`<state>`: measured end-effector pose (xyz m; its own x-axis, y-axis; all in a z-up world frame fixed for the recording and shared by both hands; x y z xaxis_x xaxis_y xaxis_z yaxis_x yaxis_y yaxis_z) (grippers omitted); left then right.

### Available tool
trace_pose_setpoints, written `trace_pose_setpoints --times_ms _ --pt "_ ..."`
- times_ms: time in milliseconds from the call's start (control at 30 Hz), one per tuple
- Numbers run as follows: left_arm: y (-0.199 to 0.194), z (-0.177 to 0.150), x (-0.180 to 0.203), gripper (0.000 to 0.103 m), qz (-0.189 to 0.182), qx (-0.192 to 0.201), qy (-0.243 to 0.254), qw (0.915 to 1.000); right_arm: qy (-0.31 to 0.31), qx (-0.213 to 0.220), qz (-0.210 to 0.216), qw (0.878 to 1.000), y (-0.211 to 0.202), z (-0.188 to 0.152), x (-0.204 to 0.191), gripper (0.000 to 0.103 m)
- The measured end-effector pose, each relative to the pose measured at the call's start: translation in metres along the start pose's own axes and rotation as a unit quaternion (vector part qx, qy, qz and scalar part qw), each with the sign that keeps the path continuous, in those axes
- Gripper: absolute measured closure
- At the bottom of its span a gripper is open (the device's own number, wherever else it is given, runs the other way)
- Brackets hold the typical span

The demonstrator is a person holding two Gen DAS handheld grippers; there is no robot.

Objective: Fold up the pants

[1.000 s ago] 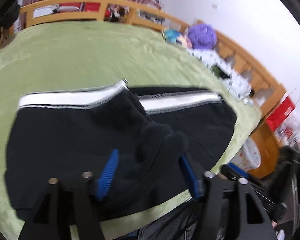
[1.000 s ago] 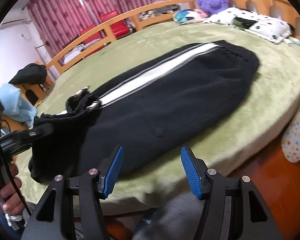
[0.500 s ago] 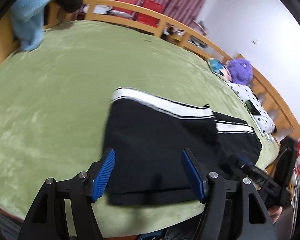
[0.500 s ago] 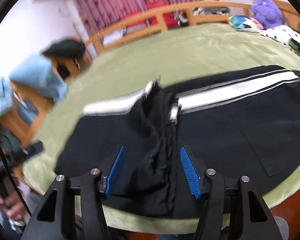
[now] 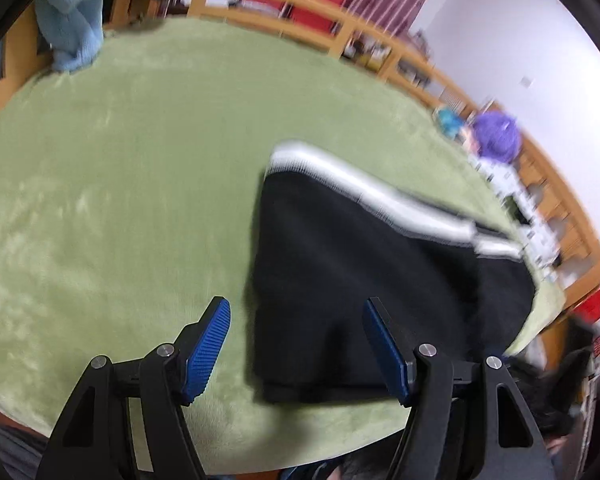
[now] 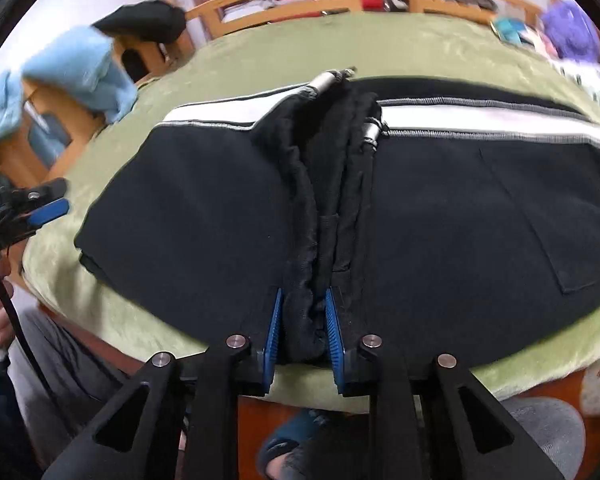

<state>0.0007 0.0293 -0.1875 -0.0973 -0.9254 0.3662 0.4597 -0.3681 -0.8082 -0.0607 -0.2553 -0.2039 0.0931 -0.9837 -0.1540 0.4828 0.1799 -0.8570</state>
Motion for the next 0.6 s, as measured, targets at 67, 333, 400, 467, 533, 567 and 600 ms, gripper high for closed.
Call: trace_pose_setpoints --times_ms 67,333,400,467,533,567,600 --pt "0.022 -0.011 -0.001 0.036 0.012 -0.036 0.003 0.9993 -0.009 0.015 0.016 1.000 -0.016 0.007 -0.001 0.057" --pt "0.022 -0.018 -0.007 0.035 -0.020 -0.059 -0.009 0.9980 0.029 0.070 0.038 0.996 -0.009 0.081 0.022 0.034" --pt "0.016 -0.017 -0.009 0.035 -0.009 -0.053 -0.007 0.9985 0.043 0.045 0.048 0.997 0.015 0.101 0.032 0.034" --pt "0.012 -0.016 -0.011 0.036 0.002 -0.045 -0.007 0.9990 0.057 0.006 0.060 0.997 0.048 0.117 0.037 0.033" --pt "0.009 -0.014 -0.012 0.036 0.010 -0.042 -0.016 0.9989 0.063 -0.040 0.056 0.996 0.075 0.123 0.042 0.037" --pt "0.008 -0.014 -0.011 0.036 0.010 -0.041 -0.021 0.9989 0.061 -0.055 0.051 0.995 0.086 0.127 0.044 0.041" --pt "0.008 -0.013 -0.012 0.036 0.008 -0.040 -0.025 0.9989 0.057 -0.051 0.060 0.995 0.087 0.127 0.046 0.061"
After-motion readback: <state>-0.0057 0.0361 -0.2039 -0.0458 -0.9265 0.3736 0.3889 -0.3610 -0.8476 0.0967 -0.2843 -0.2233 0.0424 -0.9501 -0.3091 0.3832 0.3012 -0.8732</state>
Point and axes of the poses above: each gripper's, at about its wrist camera, not at the fingertips, and y roughly the way its jaws point, x to its right, z to its top, the point moved 2 cm from there along y, roughly the way its jaws point, and after that the axes turned 4 degrees about -x, right-handed, at the moved point
